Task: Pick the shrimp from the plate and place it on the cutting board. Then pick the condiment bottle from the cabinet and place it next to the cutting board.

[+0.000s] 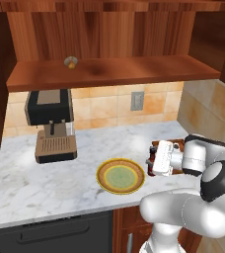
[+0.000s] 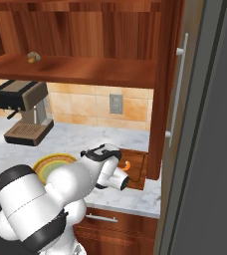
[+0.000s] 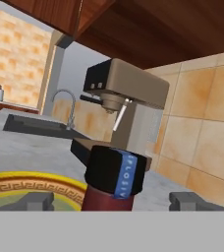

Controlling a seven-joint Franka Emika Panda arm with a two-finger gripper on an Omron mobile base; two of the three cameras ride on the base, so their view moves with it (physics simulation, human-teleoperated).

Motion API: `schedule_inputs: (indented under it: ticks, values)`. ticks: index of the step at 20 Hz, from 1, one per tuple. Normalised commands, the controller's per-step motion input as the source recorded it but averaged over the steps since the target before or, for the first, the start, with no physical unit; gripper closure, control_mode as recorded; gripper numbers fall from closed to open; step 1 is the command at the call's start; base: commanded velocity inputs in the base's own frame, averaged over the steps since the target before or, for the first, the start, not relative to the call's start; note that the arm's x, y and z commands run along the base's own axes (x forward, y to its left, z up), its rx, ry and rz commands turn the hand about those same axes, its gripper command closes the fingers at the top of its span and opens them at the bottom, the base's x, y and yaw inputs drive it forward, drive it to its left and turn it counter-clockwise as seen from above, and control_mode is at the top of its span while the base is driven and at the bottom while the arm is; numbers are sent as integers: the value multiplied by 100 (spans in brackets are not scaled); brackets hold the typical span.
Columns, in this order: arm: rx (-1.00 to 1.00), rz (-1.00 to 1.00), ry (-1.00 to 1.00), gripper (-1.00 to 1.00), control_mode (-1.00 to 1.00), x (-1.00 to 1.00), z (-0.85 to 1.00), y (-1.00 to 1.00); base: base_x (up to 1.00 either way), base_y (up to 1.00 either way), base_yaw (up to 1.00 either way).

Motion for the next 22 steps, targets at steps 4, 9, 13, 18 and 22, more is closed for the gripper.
schedule_inputs:
  ticks: [4,9,13,18,22]
  values:
    - [0,0,0,-100,-100,0,0,0,0,0,0]
    - [0,0,0,-100,-100,0,0,0,0,0,0]
    - [0,0,-1,-100,-100,-2,0,0,0,0,0]
    - [0,0,-4,-100,-100,-5,6,0,0,0,0]
    - [0,0,-6,-100,-100,-2,10,0,0,0,0]
